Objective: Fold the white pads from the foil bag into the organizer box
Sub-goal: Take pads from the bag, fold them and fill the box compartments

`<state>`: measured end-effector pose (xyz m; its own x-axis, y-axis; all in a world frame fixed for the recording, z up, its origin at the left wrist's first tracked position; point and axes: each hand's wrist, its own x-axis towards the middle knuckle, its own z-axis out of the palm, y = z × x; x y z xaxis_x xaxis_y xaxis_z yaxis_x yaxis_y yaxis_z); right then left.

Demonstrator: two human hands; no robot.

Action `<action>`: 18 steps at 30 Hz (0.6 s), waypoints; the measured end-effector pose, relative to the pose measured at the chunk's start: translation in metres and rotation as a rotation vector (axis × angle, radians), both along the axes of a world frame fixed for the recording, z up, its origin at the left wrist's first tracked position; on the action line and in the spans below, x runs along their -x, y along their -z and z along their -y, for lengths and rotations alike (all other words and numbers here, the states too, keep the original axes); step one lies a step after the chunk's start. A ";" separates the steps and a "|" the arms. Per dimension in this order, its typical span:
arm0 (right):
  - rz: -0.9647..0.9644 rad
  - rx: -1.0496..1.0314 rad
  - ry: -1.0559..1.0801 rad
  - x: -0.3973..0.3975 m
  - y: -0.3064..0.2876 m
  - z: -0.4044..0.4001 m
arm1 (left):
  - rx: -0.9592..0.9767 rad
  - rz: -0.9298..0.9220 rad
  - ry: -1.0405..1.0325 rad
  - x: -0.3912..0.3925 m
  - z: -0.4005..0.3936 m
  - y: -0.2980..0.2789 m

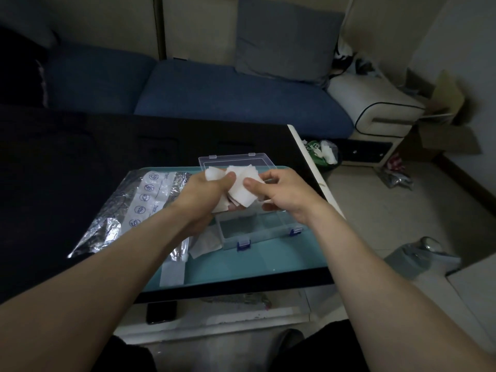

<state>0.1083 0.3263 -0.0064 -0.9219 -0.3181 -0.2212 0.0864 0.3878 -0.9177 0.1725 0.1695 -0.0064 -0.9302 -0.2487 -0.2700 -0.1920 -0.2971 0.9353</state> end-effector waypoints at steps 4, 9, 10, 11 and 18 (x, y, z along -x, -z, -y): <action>0.020 0.179 0.084 0.003 -0.005 -0.007 | -0.107 0.012 0.088 -0.003 0.001 -0.004; 0.121 0.299 0.017 0.005 -0.018 -0.025 | -0.213 0.076 0.205 -0.003 0.008 -0.007; 0.132 0.289 -0.037 0.005 -0.018 -0.027 | -0.280 0.101 0.282 -0.004 0.010 -0.009; 0.137 0.280 -0.082 0.005 -0.018 -0.028 | -0.336 0.125 0.362 -0.006 0.012 -0.010; 0.135 0.291 -0.273 0.002 -0.012 -0.022 | -0.399 0.144 0.606 -0.010 0.011 -0.012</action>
<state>0.1064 0.3479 0.0056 -0.7639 -0.6139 -0.1990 0.1433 0.1393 -0.9798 0.1821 0.1586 0.0060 -0.8217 0.4400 -0.3622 -0.5431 -0.4118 0.7317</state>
